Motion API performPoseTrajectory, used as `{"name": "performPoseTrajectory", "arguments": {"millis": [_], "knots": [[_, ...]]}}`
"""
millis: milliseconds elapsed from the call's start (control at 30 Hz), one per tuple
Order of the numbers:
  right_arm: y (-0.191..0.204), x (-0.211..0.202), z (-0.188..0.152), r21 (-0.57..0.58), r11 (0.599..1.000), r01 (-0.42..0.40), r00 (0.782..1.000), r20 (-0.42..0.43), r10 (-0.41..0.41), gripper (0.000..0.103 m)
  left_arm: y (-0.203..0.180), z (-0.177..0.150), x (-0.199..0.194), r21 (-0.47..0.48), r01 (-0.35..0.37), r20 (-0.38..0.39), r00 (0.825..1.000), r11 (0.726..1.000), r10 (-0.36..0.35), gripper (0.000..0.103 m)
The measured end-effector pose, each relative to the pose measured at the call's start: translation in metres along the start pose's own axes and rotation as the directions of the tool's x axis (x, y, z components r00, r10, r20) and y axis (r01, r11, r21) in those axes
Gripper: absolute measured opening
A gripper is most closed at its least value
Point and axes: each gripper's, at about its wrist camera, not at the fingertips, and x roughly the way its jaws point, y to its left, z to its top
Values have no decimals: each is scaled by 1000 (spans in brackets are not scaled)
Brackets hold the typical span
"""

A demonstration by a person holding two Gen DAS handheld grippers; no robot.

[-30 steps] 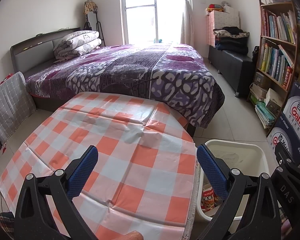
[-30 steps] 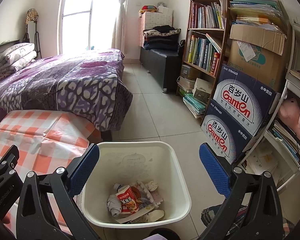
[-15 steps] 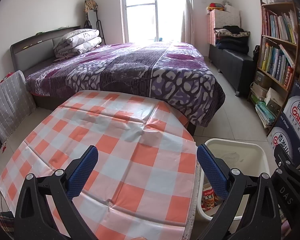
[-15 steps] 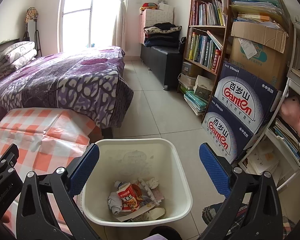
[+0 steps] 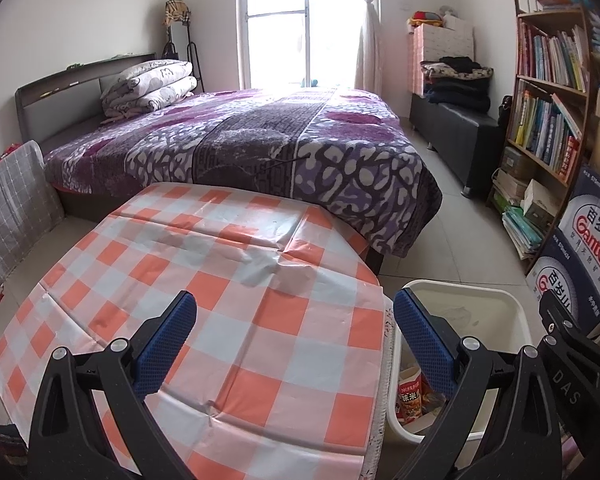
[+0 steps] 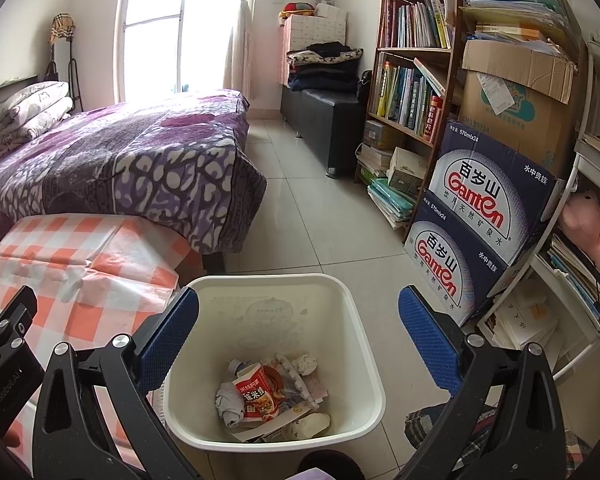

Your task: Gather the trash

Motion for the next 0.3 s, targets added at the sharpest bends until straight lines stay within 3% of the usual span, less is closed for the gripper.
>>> {"name": "performPoseTrajectory", "arguments": {"millis": [300], "knots": [[0, 0, 2, -4, 1000, -4, 1000, 4, 4, 96, -1, 2, 2, -7, -4, -19, 1000, 1000, 4, 96]]}}
